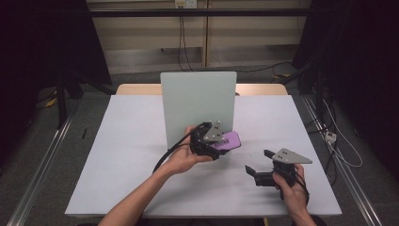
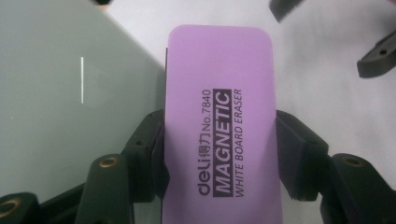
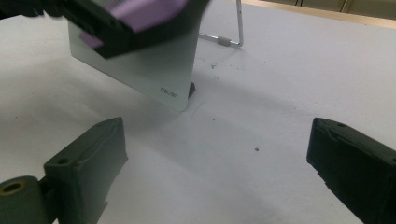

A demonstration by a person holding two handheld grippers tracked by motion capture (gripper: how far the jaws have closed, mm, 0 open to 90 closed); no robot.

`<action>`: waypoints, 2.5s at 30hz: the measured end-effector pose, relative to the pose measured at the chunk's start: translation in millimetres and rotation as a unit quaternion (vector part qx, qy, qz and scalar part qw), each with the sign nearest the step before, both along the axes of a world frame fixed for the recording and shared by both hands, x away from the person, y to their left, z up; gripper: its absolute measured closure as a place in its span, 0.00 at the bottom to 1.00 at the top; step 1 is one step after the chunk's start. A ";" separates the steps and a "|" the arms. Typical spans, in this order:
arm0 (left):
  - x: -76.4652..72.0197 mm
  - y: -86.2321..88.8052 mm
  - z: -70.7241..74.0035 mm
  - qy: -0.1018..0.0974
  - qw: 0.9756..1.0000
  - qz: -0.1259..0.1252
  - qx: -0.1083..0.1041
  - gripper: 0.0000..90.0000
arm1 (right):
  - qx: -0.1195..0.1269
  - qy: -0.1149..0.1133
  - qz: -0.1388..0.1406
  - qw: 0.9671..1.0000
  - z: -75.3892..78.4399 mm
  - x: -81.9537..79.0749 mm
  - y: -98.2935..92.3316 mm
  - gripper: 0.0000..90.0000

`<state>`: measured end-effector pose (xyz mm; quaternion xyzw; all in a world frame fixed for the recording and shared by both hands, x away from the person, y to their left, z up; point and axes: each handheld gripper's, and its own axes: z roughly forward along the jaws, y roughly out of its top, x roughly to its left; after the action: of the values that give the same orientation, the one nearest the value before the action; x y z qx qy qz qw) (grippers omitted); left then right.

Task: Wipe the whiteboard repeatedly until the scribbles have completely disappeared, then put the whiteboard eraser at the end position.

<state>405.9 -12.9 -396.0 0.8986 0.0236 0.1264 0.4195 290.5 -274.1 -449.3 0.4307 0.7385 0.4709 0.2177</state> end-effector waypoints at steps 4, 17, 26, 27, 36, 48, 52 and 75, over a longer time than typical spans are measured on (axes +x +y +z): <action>3.6 14.9 7.7 0.007 1.000 0.008 0.004 0.46 | -0.001 0.003 -0.006 1.000 -0.5 0.6 0.4 0.05; -8.9 37.9 5.0 0.039 0.999 0.014 0.011 0.46 | -0.003 0.004 -0.002 1.000 -1.0 0.1 1.7 0.05; -8.8 53.2 5.1 0.078 0.996 0.048 0.005 0.46 | -0.005 0.003 0.003 1.000 -1.5 2.2 3.4 0.05; -9.1 55.3 5.4 0.082 0.995 0.056 0.006 0.46 | -0.005 0.004 0.004 1.000 -1.5 2.1 3.6 0.05; -14.7 65.2 3.5 0.112 0.992 0.064 0.017 0.46 | -0.002 0.005 -0.002 1.000 -1.1 4.2 2.1 0.06; -23.5 85.9 1.6 0.133 0.987 0.091 0.017 0.46 | -0.003 0.007 0.001 1.000 -2.4 4.2 2.8 0.05; -23.9 89.7 -1.6 0.145 0.984 0.100 0.024 0.46 | 0.001 0.006 -0.003 1.000 -2.3 2.5 -0.6 0.06; -49.1 70.4 -14.3 0.152 0.983 0.036 0.094 0.46 | 0.002 0.006 0.000 1.000 -2.3 2.4 0.4 0.05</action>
<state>356.9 57.5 -410.3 0.9414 0.1076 0.0046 0.3195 292.9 -273.6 -451.6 0.4336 0.7390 0.4697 0.2130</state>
